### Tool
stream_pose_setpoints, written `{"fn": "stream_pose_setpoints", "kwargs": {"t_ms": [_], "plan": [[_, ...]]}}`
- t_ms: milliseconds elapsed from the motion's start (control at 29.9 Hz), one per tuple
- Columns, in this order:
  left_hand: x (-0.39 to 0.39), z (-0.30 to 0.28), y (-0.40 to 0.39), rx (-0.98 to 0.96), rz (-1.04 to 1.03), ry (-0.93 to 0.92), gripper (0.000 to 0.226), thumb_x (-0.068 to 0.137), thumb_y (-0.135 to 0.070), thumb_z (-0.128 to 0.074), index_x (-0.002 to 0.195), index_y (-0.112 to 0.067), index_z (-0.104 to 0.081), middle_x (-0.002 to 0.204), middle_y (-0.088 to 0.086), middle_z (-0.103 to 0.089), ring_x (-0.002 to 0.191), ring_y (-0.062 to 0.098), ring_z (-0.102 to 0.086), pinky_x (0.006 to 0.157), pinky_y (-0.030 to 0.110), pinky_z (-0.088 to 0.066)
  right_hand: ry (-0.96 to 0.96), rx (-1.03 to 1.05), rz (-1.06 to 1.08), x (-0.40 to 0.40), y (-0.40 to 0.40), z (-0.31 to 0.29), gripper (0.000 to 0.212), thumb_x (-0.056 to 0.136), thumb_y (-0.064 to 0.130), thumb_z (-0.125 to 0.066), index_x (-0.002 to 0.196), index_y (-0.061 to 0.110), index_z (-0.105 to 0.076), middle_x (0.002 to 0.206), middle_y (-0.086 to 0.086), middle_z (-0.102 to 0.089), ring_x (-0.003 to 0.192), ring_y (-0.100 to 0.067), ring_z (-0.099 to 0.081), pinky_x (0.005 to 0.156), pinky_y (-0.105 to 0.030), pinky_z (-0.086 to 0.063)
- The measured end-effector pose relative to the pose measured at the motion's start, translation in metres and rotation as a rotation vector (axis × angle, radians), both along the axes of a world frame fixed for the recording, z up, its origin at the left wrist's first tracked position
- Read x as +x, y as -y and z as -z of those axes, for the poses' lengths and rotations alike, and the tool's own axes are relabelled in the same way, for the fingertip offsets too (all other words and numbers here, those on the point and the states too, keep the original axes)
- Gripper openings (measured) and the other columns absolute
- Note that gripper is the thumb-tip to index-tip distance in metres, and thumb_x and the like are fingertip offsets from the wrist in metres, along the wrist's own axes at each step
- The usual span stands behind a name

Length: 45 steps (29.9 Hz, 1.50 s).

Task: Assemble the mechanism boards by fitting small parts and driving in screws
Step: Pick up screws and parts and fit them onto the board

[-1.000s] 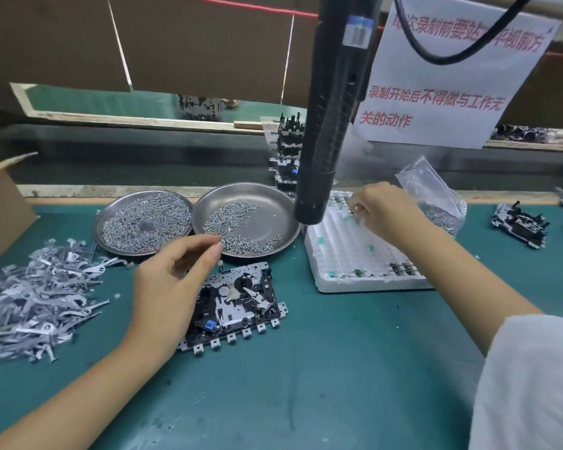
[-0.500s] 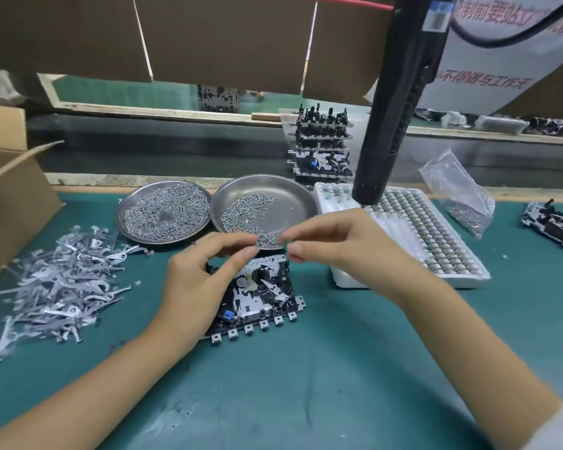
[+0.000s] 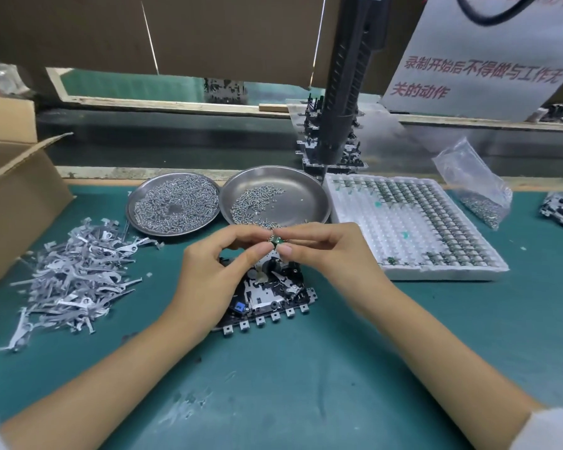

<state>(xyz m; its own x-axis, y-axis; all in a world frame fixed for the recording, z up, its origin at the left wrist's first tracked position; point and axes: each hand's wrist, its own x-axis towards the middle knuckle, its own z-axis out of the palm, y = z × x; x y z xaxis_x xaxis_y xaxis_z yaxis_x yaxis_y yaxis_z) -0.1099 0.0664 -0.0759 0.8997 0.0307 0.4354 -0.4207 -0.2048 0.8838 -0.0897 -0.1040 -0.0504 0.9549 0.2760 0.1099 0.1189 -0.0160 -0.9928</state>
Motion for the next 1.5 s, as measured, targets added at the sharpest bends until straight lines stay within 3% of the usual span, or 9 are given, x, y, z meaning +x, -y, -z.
{"fn": "stream_pose_setpoints", "kwargs": {"t_ms": [367, 468, 634, 801, 868, 968, 1169, 1369, 1503], "plan": [[-0.002, -0.003, 0.003, -0.003, 0.024, -0.037, 0.013, 0.074, -0.027, -0.068, 0.087, -0.025, -0.072, 0.085, -0.008, -0.072, 0.081, 0.004, -0.065, 0.065, 0.011, -0.050, 0.024, -0.016, -0.006, 0.001, 0.000, 0.002, 0.019, 0.080, 0.003, -0.073, 0.097, 0.011, -0.074, 0.092, -0.005, -0.075, 0.088, -0.015, -0.071, 0.079, -0.022, -0.055], [-0.003, -0.005, 0.003, 0.087, -0.030, 0.052, 0.014, 0.074, -0.025, -0.069, 0.087, -0.023, -0.072, 0.085, -0.003, -0.067, 0.083, 0.001, -0.060, 0.073, 0.009, -0.044, 0.075, -0.069, -0.017, 0.001, 0.000, 0.002, 0.018, 0.082, 0.006, -0.072, 0.099, 0.011, -0.074, 0.094, -0.004, -0.074, 0.090, -0.016, -0.070, 0.081, -0.026, -0.055], [-0.005, -0.008, 0.002, 0.199, -0.141, 0.139, 0.026, 0.072, -0.026, -0.071, 0.095, -0.016, -0.070, 0.087, -0.011, -0.057, 0.081, 0.002, -0.052, 0.079, 0.009, -0.038, 0.162, -0.139, -0.030, -0.003, -0.001, 0.002, 0.019, 0.083, 0.008, -0.071, 0.096, 0.022, -0.074, 0.092, 0.004, -0.074, 0.091, -0.007, -0.068, 0.079, -0.020, -0.052], [-0.009, -0.014, 0.000, 0.314, -0.127, 0.180, 0.025, 0.073, -0.030, -0.071, 0.098, -0.026, -0.066, 0.089, -0.013, -0.060, 0.086, 0.014, -0.058, 0.087, 0.050, -0.044, 0.252, -0.161, -0.017, -0.008, 0.002, 0.001, 0.023, 0.080, 0.002, -0.072, 0.096, 0.018, -0.074, 0.090, -0.002, -0.073, 0.087, -0.013, -0.069, 0.078, -0.028, -0.055], [-0.012, -0.015, 0.001, 0.349, -0.105, 0.193, 0.027, 0.074, -0.030, -0.071, 0.100, -0.027, -0.065, 0.090, -0.013, -0.061, 0.088, 0.015, -0.059, 0.087, 0.054, -0.043, 0.301, -0.182, -0.007, -0.010, 0.005, 0.001, 0.024, 0.079, -0.001, -0.072, 0.096, 0.017, -0.074, 0.088, -0.003, -0.073, 0.085, -0.014, -0.068, 0.077, -0.031, -0.056], [-0.017, -0.013, -0.003, 0.352, -0.063, 0.154, 0.029, 0.073, -0.030, -0.071, 0.101, -0.024, -0.067, 0.091, -0.013, -0.061, 0.088, 0.009, -0.058, 0.087, 0.049, -0.045, 0.337, -0.257, -0.040, -0.014, 0.008, 0.004, 0.023, 0.079, 0.000, -0.073, 0.094, 0.017, -0.075, 0.087, 0.001, -0.073, 0.084, -0.015, -0.066, 0.077, -0.030, -0.054], [-0.027, -0.007, -0.020, 0.216, -0.086, 0.036, 0.018, 0.079, -0.027, -0.065, 0.096, -0.026, -0.069, 0.088, -0.009, -0.065, 0.085, 0.001, -0.059, 0.082, 0.012, -0.042, 0.538, -0.503, -0.155, -0.020, 0.003, 0.012, 0.018, 0.076, 0.006, -0.077, 0.089, 0.017, -0.078, 0.087, 0.007, -0.072, 0.087, -0.010, -0.057, 0.082, -0.024, -0.047], [-0.026, -0.003, -0.022, 0.197, -0.131, 0.010, 0.013, 0.085, -0.033, -0.057, 0.093, -0.037, -0.067, 0.094, -0.017, -0.066, 0.092, -0.001, -0.060, 0.083, 0.011, -0.041, 0.705, -0.577, -0.163, -0.022, -0.001, 0.019, 0.014, 0.075, 0.007, -0.078, 0.087, 0.014, -0.079, 0.086, 0.004, -0.073, 0.081, -0.018, -0.056, 0.075, -0.029, -0.049], [-0.026, -0.003, -0.021, 0.181, -0.128, -0.005, 0.014, 0.085, -0.033, -0.057, 0.093, -0.032, -0.069, 0.092, -0.015, -0.068, 0.091, 0.001, -0.061, 0.083, 0.014, -0.043, 0.749, -0.587, -0.164, -0.023, -0.003, 0.020, 0.014, 0.073, 0.005, -0.078, 0.085, 0.013, -0.079, 0.085, 0.002, -0.073, 0.079, -0.024, -0.058, 0.073, -0.036, -0.050]]}}
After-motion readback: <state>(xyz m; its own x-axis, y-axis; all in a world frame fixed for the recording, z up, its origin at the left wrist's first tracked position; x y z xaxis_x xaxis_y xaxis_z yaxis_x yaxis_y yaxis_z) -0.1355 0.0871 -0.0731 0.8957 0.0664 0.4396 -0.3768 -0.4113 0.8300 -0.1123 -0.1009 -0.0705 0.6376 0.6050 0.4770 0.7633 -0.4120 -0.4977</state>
